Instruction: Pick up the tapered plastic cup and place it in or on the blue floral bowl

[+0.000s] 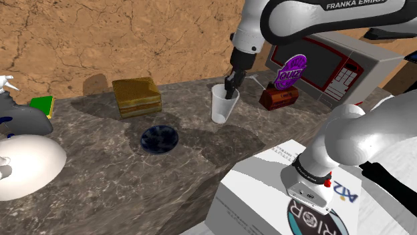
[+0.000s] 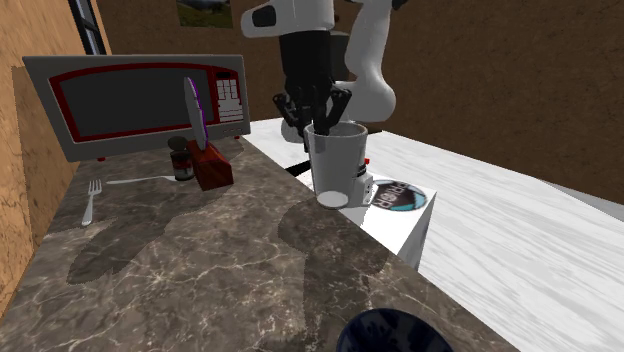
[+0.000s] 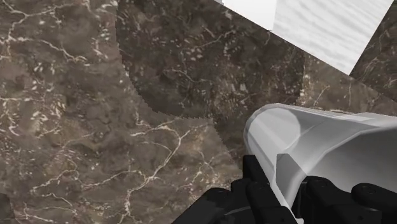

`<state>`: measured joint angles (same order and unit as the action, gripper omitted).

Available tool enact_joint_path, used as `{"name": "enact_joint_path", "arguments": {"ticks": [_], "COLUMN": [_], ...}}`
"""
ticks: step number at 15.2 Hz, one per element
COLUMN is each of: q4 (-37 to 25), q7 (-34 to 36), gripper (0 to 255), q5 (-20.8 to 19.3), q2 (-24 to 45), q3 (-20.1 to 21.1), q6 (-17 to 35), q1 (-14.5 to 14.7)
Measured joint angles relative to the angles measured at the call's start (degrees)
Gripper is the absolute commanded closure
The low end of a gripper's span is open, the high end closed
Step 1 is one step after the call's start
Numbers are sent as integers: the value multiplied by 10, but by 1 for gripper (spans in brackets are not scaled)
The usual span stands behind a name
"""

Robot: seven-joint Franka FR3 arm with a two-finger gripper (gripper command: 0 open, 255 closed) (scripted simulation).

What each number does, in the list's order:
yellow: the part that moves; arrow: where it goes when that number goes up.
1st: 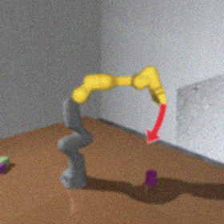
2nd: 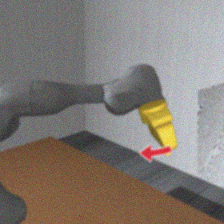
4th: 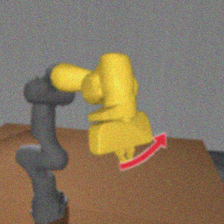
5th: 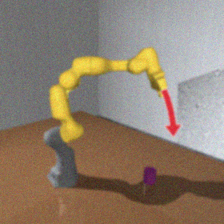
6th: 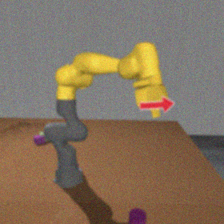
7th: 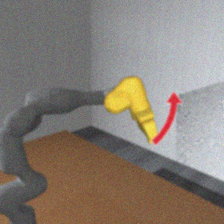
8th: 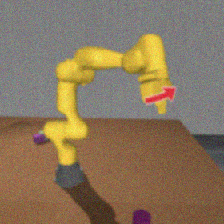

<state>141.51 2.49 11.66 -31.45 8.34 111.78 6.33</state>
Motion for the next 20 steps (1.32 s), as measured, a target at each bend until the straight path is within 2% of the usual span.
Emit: {"name": "enact_joint_path", "arguments": {"ticks": [8, 16, 20], "q4": [-156, -341, -353], "q7": [86, 178, 188], "gripper": [255, 255, 255], "q5": [-7, -57, -67], "q2": [160, 322, 349], "q3": [64, 111, 115], "q6": [17, -3, 12], "q1": [14, 35, 39]}}
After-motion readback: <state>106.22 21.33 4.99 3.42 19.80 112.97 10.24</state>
